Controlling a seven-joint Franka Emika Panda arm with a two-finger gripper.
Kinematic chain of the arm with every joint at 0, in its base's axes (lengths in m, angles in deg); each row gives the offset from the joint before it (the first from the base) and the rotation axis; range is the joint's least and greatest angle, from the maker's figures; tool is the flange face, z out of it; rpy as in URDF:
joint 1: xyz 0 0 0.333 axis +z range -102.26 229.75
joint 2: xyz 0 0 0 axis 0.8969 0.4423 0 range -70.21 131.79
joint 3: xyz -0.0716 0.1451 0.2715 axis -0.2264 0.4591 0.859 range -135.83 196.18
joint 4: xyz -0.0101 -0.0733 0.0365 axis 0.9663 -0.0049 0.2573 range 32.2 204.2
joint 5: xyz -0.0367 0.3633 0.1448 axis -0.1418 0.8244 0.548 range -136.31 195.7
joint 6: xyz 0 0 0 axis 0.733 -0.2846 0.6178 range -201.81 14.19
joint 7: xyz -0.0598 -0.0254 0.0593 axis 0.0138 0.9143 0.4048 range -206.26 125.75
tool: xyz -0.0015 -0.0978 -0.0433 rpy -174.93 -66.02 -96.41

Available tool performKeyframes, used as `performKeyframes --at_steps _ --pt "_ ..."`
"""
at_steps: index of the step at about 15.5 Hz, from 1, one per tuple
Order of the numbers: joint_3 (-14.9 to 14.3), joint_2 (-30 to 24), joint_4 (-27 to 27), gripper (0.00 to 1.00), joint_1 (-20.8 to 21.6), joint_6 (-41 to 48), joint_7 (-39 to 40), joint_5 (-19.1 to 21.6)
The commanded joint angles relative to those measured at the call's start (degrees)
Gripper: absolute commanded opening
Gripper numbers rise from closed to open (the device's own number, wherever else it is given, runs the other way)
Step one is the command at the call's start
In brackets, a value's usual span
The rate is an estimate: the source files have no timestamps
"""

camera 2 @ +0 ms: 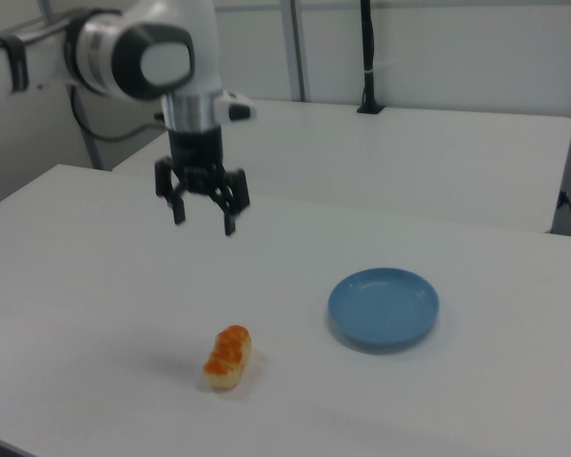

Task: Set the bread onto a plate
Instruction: 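Lower the open gripper over the glazed bread roll and close on it, then lift the bread roll and carry it over the blue plate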

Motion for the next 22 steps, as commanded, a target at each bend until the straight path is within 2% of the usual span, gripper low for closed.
performKeyframes --at_steps 1,7,13,17,19,22 --pt "-2.2 -1.6 13.5 1.0 1.8 -14.9 3.0 -3.3" --pt "-3.4 0.0 26.3 1.0 1.6 -29.7 3.8 -9.2" --pt "-3.6 1.2 30.8 1.0 1.8 -34.4 3.4 -9.2" --pt "-3.6 1.6 30.8 1.0 1.9 -34.7 3.0 -8.6" --pt "-3.6 3.4 30.8 1.0 1.9 -35.0 3.0 -8.6" --pt "-3.6 4.6 30.8 0.83 2.6 -35.3 2.8 -8.6"
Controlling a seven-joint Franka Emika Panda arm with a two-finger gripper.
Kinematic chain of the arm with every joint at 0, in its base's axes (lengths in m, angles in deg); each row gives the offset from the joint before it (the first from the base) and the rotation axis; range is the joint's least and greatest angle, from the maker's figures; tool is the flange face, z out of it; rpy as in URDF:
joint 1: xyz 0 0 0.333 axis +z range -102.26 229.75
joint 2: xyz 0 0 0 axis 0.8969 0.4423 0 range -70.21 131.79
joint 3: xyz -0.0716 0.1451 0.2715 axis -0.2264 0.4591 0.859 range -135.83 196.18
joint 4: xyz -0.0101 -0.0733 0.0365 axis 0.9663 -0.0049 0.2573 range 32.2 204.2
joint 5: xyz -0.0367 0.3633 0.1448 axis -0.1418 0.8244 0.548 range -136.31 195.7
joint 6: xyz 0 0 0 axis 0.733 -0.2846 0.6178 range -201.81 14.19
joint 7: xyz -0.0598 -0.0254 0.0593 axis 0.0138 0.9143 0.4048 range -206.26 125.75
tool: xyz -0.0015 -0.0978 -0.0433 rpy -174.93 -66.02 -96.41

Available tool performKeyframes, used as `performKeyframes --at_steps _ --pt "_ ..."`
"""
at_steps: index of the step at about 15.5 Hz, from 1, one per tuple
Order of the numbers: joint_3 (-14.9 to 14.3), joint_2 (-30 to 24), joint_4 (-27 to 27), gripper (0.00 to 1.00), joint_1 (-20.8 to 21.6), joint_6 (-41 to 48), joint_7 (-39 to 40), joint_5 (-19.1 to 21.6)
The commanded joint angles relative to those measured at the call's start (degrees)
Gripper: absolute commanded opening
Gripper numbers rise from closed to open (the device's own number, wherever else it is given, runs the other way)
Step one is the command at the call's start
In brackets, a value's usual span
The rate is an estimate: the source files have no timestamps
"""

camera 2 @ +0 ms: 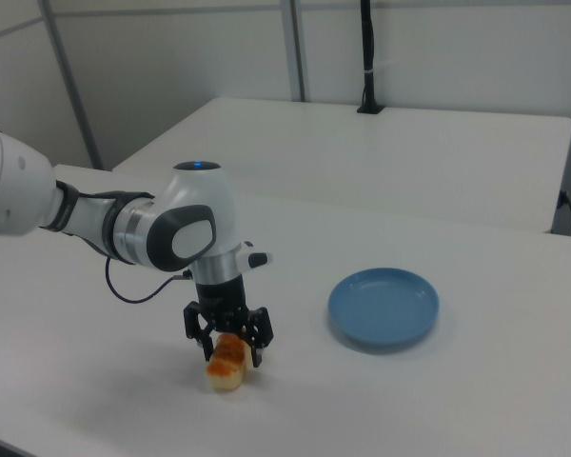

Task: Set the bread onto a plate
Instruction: 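Lift the bread roll and carry it over the blue plate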

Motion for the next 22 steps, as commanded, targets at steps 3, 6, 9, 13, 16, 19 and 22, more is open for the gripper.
performKeyframes --at_steps 3,6,9,13,16,19,22 --pt "-1.4 1.0 0.8 0.49 2.3 -2.0 -1.2 -0.4" --pt "-1.4 0.2 -0.5 0.37 2.2 -1.4 -1.9 -0.2" --pt "-1.9 -0.6 -5.3 0.37 1.6 -0.1 -1.6 0.0" --pt "-5.1 4.1 -17.6 0.38 0.4 -0.3 -1.3 0.2" --pt "-5.1 11.1 -27.6 0.42 -2.0 -0.7 -1.6 2.7" --pt "-5.1 17.6 -33.7 0.44 -3.7 -1.2 -1.9 4.8" --pt "-5.1 22.2 -34.7 0.47 -5.0 -7.4 -3.4 6.1"
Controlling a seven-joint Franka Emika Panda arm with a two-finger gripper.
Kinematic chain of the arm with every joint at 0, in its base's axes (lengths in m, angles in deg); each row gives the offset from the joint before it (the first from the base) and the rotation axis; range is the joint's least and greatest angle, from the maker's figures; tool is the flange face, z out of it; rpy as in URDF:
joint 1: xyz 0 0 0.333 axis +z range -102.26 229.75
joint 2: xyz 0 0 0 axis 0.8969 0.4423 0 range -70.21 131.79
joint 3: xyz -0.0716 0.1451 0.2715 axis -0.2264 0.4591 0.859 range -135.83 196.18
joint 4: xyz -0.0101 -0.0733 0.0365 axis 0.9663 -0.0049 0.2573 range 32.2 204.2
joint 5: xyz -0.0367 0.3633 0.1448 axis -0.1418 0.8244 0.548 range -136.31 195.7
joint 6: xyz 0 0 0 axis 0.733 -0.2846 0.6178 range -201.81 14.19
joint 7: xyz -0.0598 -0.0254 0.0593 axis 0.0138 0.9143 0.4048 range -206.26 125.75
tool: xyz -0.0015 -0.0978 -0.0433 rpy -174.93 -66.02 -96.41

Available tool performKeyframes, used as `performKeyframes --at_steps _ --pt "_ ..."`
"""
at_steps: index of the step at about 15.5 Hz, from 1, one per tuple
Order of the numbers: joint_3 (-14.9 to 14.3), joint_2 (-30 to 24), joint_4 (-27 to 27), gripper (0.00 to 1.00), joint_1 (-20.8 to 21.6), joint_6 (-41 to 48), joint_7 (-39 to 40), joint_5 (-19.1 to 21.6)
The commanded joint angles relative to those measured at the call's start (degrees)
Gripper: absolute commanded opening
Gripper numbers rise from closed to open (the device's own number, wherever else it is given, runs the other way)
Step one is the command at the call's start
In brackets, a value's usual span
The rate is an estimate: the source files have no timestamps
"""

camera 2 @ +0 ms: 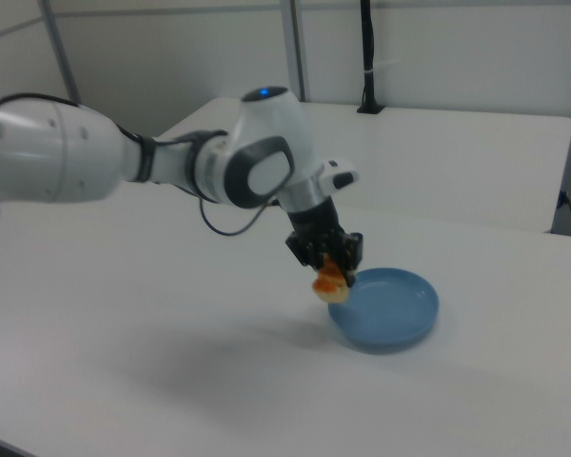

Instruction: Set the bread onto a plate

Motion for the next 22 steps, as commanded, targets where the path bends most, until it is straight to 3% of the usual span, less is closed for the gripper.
performKeyframes --at_steps 1,5,8,11,14,18,22 --pt "-0.3 7.5 -3.6 0.48 -1.6 -9.3 -3.7 1.9" --pt "-0.3 13.0 -7.6 0.54 -2.7 -15.2 -10.9 2.2" --pt "-0.3 14.2 -8.4 1.0 -2.3 -15.3 -13.2 1.8" --pt "-0.3 12.7 -8.2 1.0 -2.0 -15.0 -13.3 2.0" --pt "-0.3 6.8 -5.8 1.0 -1.9 -12.2 -13.2 2.0" --pt "1.4 -5.1 -4.9 1.0 -1.3 8.8 -12.1 1.8" --pt "6.8 -13.2 -4.9 1.0 -0.4 25.3 -11.8 2.4"
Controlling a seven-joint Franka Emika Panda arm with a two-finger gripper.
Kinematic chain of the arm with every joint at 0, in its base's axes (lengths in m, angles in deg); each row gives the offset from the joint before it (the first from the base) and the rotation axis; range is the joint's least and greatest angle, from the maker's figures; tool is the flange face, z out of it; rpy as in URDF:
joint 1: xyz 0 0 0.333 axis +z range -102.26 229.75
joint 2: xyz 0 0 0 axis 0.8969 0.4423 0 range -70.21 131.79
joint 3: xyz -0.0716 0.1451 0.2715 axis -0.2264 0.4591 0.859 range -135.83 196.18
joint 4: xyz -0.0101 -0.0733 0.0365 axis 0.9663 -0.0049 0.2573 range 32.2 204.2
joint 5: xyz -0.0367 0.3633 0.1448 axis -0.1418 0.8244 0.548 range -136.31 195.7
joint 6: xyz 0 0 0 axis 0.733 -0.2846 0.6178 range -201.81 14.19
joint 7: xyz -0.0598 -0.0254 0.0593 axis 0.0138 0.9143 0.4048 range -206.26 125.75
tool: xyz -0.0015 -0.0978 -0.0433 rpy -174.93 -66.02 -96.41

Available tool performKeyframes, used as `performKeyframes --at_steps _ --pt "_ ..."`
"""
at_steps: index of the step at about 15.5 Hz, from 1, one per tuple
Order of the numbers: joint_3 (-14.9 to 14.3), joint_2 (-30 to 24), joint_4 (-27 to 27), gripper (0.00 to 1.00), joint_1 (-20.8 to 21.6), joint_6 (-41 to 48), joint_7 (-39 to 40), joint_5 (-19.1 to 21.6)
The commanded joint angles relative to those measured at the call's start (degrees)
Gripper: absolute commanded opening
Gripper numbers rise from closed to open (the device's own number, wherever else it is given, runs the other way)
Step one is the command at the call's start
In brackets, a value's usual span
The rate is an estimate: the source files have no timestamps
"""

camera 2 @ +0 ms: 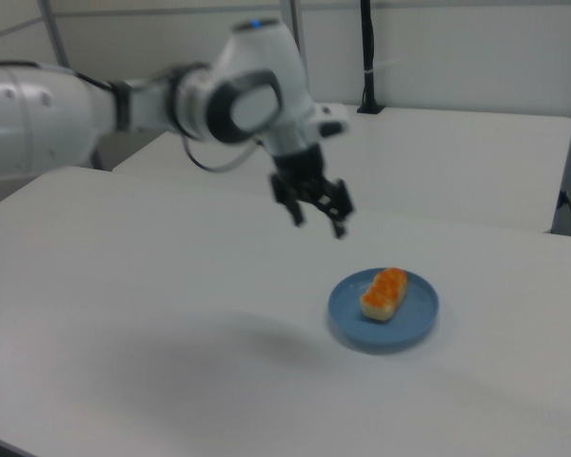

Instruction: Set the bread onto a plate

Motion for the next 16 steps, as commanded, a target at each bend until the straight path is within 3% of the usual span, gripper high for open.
performKeyframes --at_steps 1,3,5,16 --pt "5.4 -8.8 3.7 1.0 1.4 12.5 0.6 1.1" --pt "8.4 -10.9 3.3 1.0 1.3 17.6 0.5 1.3" --pt "9.5 -12.8 3.1 1.0 1.4 19.5 0.3 3.6" --pt "9.1 -14.8 3.1 1.0 1.4 19.5 0.1 4.4"
